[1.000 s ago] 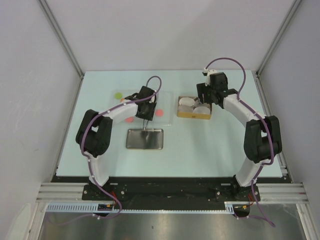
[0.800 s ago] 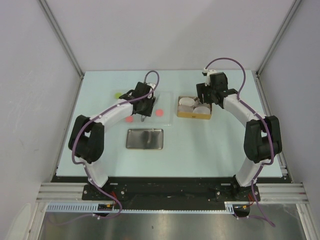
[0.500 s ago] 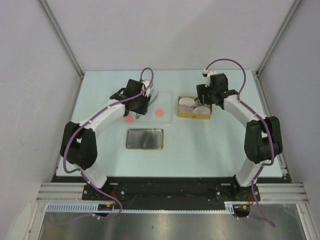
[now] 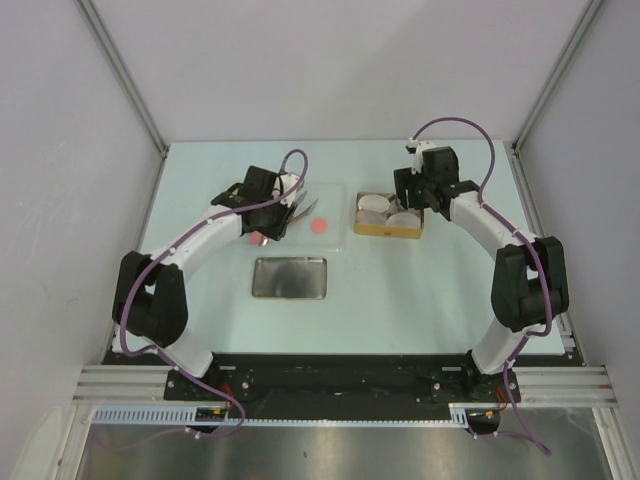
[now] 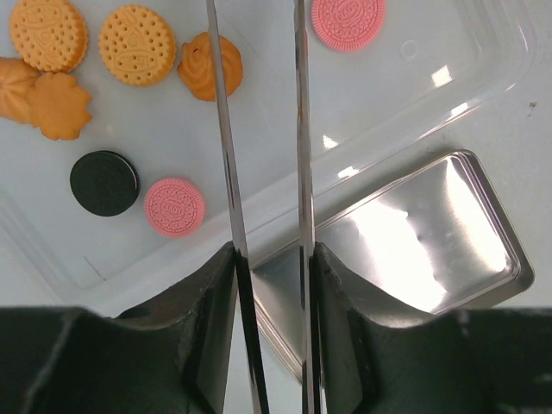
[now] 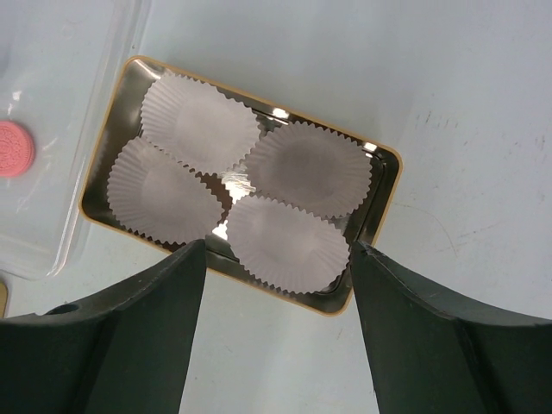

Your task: Pack the cookies

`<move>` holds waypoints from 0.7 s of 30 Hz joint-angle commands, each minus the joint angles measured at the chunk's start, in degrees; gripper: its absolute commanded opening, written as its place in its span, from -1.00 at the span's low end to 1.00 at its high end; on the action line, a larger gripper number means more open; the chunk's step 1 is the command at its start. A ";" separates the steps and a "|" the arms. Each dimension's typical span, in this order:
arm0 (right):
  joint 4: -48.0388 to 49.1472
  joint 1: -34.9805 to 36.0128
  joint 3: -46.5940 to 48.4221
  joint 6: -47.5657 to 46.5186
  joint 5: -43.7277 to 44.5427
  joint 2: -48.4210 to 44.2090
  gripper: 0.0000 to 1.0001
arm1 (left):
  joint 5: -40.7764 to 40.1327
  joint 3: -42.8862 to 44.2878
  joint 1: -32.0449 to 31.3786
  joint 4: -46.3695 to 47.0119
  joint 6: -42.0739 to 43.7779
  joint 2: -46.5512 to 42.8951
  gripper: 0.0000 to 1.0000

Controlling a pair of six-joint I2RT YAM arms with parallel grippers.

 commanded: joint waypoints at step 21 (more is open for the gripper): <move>2.42 -0.24 -0.78 0.38 -1.96 -1.64 0.44 | 1.59 -1.99 0.35 3.10 4.81 4.26 0.01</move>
